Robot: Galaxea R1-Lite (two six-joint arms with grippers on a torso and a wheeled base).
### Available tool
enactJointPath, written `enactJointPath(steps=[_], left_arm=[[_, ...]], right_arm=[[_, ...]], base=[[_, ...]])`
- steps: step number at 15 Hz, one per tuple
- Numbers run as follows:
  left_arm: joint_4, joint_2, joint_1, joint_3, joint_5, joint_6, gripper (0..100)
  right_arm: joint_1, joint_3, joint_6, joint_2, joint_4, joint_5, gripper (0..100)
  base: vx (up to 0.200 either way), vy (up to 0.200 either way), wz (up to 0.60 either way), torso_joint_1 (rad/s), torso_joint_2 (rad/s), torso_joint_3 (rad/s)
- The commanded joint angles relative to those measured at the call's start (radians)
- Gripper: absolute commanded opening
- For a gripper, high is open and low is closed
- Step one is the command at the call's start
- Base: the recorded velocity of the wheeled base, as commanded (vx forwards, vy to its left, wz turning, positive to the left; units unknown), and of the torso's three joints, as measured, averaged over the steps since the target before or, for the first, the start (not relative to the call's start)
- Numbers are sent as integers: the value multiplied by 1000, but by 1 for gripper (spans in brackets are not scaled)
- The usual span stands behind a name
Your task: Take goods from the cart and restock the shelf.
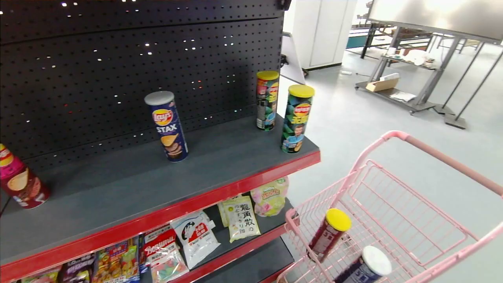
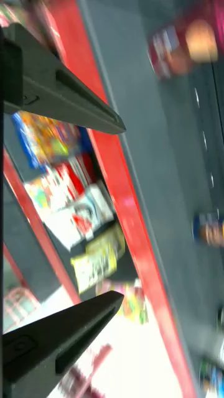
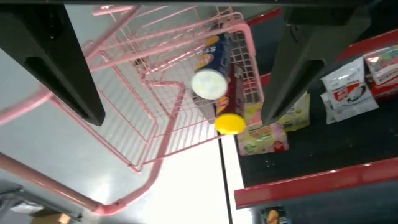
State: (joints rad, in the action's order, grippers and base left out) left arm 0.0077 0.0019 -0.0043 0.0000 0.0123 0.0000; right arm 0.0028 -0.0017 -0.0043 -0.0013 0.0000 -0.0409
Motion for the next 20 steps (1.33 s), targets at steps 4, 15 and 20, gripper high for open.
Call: enactJointPath(steps=[4,15,20], left_arm=[[0,0,0,0,1,0,100],[0,0,0,0,1,0,100],[0,0,0,0,1,0,100]], right_arm=[[0,0,0,1,0,-1,100],[0,0,-6,1,0,-1,100],[0,0,-6,1,0,-1,100]], base=[[0,0,-600,4,4,1],[0,0,0,-10,20,12],[0,0,0,-136,336,189]])
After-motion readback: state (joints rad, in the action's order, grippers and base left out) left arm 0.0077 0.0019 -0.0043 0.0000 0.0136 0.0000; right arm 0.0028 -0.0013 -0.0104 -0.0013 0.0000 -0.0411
